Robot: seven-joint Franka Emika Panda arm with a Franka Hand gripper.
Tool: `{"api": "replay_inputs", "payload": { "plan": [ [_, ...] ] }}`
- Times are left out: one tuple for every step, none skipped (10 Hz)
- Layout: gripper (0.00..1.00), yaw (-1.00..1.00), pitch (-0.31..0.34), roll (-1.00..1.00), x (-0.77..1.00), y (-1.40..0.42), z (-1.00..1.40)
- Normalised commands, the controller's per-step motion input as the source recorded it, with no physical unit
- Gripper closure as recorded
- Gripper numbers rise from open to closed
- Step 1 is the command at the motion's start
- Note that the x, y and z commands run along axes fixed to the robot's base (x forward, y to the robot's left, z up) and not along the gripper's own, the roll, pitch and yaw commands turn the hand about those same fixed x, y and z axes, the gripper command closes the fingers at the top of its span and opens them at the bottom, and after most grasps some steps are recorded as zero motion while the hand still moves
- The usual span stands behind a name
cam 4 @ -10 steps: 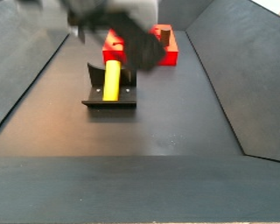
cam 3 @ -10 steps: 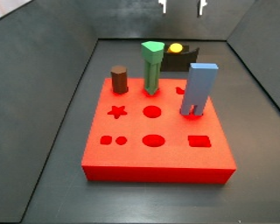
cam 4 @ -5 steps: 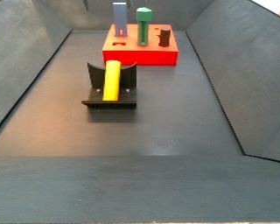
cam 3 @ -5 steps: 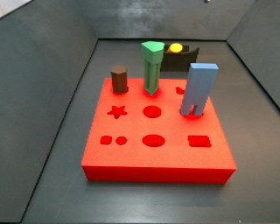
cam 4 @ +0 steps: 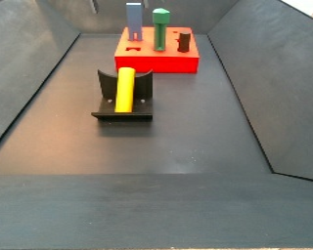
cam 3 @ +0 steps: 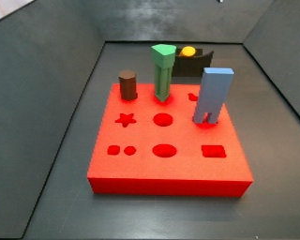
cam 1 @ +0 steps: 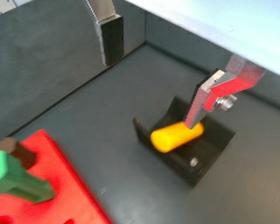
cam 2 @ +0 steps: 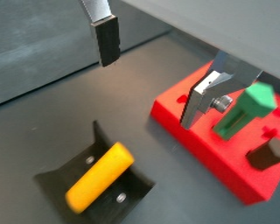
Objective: Pick up the oval object. Move up. Place the oval object on the fixture. Regrasp the oval object. Move to above the board. Insert the oval object.
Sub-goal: Regrasp the oval object.
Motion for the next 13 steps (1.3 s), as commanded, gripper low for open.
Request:
{"api": "replay_inputs", "payload": {
  "plan": [
    [0.00, 0.04, 0.015, 1.00, -0.03, -0.02, 0.00],
    [0.00, 0.04, 0.009, 1.00, -0.02, -0.02, 0.01],
    [0.00, 0.04, 0.006, 1.00, -0.02, -0.02, 0.01],
    [0.00, 0.04, 0.009, 1.00, -0.02, -0.02, 0.01],
    [0.00, 0.04, 0.011, 1.00, -0.02, -0.02, 0.01],
    [0.00, 0.05, 0.015, 1.00, 0.00, -0.02, 0.01],
    [0.00, 0.05, 0.023, 1.00, 0.02, -0.02, 0.00],
    [0.00, 0.05, 0.032, 1.00, 0.03, -0.02, 0.00],
    [0.00, 0.06, 0.042, 1.00, 0.04, -0.02, 0.00],
    [0.00, 0.06, 0.056, 1.00, 0.05, -0.03, 0.00],
    [0.00, 0.07, 0.074, 1.00, 0.07, -0.03, -0.01],
    [0.00, 0.08, 0.097, 1.00, 0.08, -0.03, -0.01],
    [0.00, 0.10, 0.128, 1.00, 0.09, -0.04, -0.01]
  ]
}}
